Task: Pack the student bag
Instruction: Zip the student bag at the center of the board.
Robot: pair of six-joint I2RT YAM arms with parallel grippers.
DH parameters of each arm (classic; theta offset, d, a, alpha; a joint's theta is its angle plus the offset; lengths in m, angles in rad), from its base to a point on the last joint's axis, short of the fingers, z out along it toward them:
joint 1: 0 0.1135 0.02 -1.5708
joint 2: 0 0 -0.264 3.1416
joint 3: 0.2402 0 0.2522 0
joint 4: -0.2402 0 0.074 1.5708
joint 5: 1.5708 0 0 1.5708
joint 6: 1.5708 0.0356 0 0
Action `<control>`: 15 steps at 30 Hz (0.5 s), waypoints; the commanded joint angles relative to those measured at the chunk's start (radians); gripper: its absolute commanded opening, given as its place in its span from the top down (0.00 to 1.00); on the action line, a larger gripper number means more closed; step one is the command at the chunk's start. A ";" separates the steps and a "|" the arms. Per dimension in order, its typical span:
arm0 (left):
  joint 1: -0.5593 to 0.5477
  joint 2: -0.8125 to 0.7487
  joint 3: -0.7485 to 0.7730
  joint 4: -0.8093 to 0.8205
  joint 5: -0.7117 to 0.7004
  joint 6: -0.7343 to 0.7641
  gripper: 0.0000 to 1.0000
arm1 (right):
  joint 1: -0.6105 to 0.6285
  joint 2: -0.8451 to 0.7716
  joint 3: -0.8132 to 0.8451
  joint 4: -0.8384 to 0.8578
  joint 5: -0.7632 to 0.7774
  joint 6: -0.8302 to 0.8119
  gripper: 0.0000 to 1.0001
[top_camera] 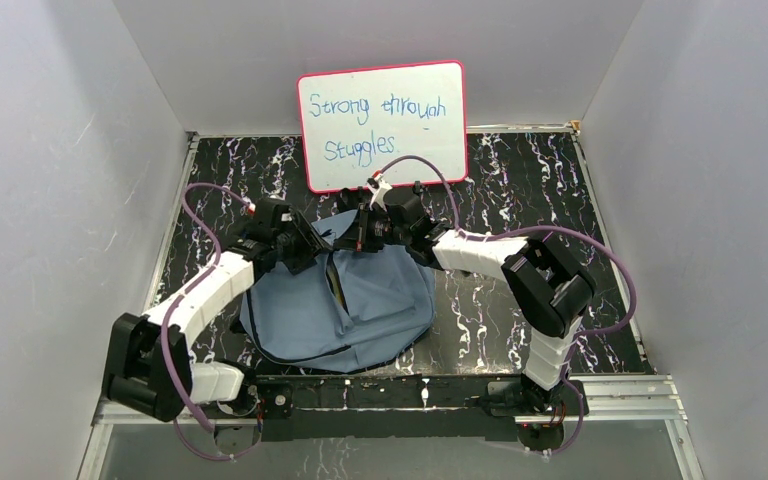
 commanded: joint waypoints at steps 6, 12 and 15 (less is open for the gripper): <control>0.013 -0.251 -0.120 0.008 -0.021 -0.042 0.51 | 0.008 -0.055 0.007 0.035 -0.015 -0.025 1.00; 0.023 -0.171 -0.057 0.013 -0.031 -0.022 0.45 | 0.008 -0.057 0.007 0.033 -0.045 -0.040 1.00; 0.026 -0.090 0.002 0.021 -0.028 -0.002 0.42 | 0.010 -0.062 0.007 0.031 -0.053 -0.053 1.00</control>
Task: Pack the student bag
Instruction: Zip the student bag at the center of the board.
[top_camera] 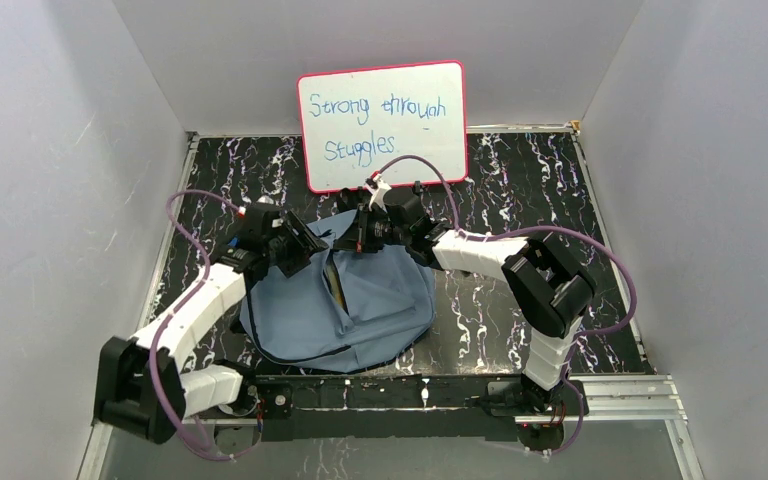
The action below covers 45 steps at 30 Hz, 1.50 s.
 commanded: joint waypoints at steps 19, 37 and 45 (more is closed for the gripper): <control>0.024 0.314 0.196 0.029 0.055 0.128 0.52 | 0.011 -0.053 0.045 0.011 -0.061 -0.071 1.00; 0.037 0.350 0.301 -0.040 0.066 0.187 1.00 | 0.011 -0.076 0.093 -0.105 -0.060 -0.192 1.00; 0.064 0.408 0.402 -0.113 0.045 0.189 1.00 | 0.051 -0.096 0.143 -0.175 -0.116 -0.254 1.00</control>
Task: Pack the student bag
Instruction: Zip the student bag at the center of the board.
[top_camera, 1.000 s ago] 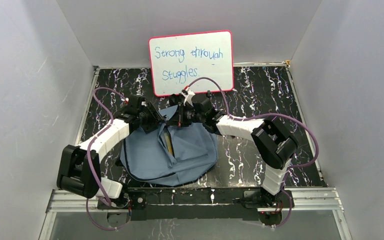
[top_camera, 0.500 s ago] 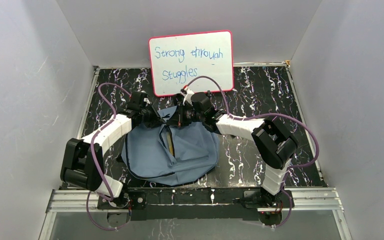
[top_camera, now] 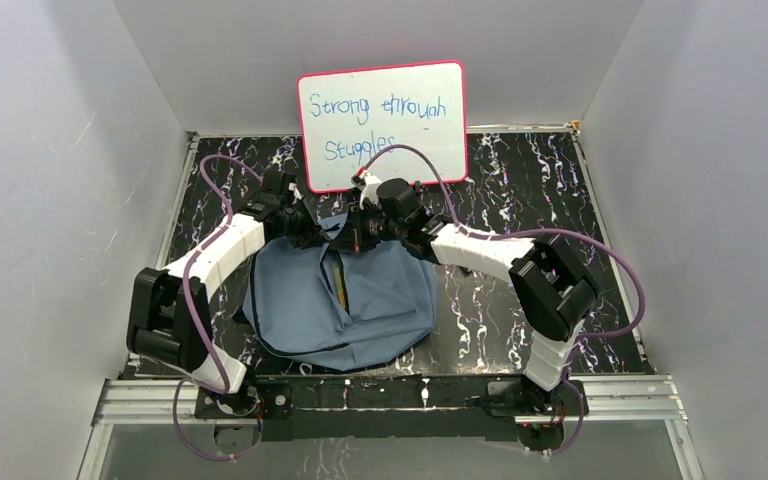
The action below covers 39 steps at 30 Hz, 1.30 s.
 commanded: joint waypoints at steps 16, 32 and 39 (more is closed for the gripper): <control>0.076 0.086 0.138 -0.019 -0.047 0.018 1.00 | 0.119 -0.167 -0.032 -0.089 -0.116 -0.070 1.00; 0.111 0.127 0.143 -0.010 -0.043 0.031 1.00 | 0.198 -0.355 -0.290 -0.118 -0.085 -0.048 1.00; 0.119 0.141 0.146 -0.009 -0.041 0.035 1.00 | 0.221 -0.403 -0.375 -0.127 -0.072 -0.045 1.00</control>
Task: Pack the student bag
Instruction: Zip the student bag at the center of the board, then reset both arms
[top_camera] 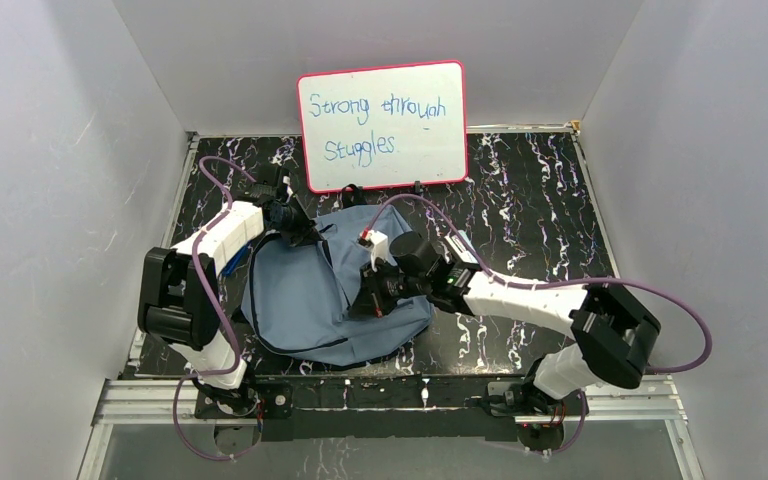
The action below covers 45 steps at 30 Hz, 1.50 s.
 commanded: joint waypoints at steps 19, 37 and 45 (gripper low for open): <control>0.077 -0.002 0.040 0.079 -0.046 0.064 1.00 | 0.054 0.042 -0.078 -0.046 -0.033 -0.028 1.00; 0.084 -0.234 0.079 0.034 -0.023 0.144 0.55 | 0.052 -0.285 0.065 -0.348 0.398 -0.041 0.46; 0.085 -0.463 0.021 -0.134 -0.183 0.206 0.36 | 0.053 -0.419 0.061 -0.585 0.741 0.078 0.25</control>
